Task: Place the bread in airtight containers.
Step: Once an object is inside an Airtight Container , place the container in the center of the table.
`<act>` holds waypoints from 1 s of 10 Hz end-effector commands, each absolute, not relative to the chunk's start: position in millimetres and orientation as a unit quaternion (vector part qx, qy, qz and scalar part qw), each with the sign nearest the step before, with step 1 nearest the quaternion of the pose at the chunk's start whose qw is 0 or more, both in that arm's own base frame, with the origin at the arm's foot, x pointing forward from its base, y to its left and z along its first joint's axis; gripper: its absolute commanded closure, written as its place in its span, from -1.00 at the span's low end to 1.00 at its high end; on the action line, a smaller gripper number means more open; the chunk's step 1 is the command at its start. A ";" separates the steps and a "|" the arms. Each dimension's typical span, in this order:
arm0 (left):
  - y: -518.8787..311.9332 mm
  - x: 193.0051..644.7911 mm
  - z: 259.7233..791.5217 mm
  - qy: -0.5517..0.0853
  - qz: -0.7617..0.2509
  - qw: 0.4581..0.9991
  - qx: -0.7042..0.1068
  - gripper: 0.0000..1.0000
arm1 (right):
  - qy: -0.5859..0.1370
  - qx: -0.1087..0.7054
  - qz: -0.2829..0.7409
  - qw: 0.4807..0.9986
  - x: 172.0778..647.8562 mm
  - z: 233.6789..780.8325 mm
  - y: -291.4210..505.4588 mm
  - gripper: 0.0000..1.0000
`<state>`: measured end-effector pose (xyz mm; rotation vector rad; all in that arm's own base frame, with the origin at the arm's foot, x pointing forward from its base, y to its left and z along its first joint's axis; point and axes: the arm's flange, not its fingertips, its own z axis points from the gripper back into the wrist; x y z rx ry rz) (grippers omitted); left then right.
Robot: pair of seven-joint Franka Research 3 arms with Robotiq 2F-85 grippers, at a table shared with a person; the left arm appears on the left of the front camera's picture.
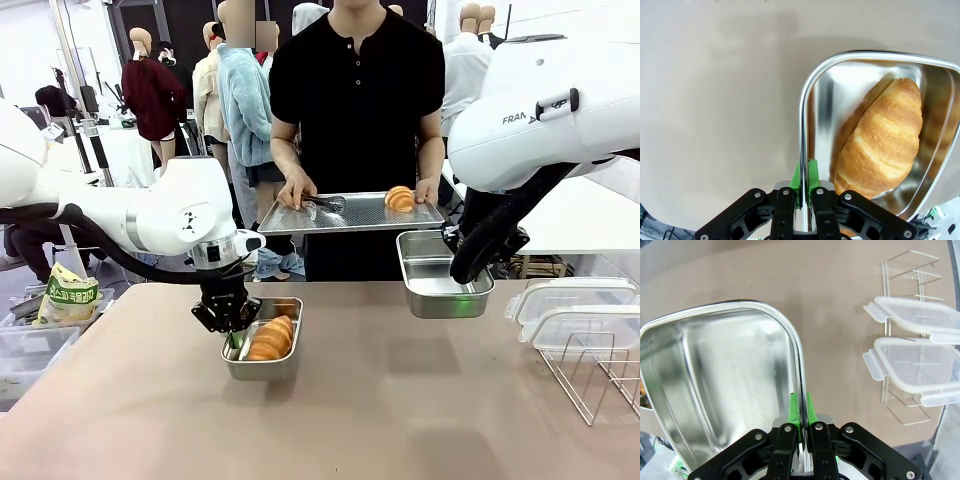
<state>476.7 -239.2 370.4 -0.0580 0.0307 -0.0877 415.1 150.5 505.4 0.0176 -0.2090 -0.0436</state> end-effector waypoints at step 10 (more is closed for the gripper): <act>-224.3 495.5 330.7 0.012 -0.006 1.000 -0.027 0.62 | -0.104 0.013 -0.027 0.994 411.9 505.6 149.5 1.00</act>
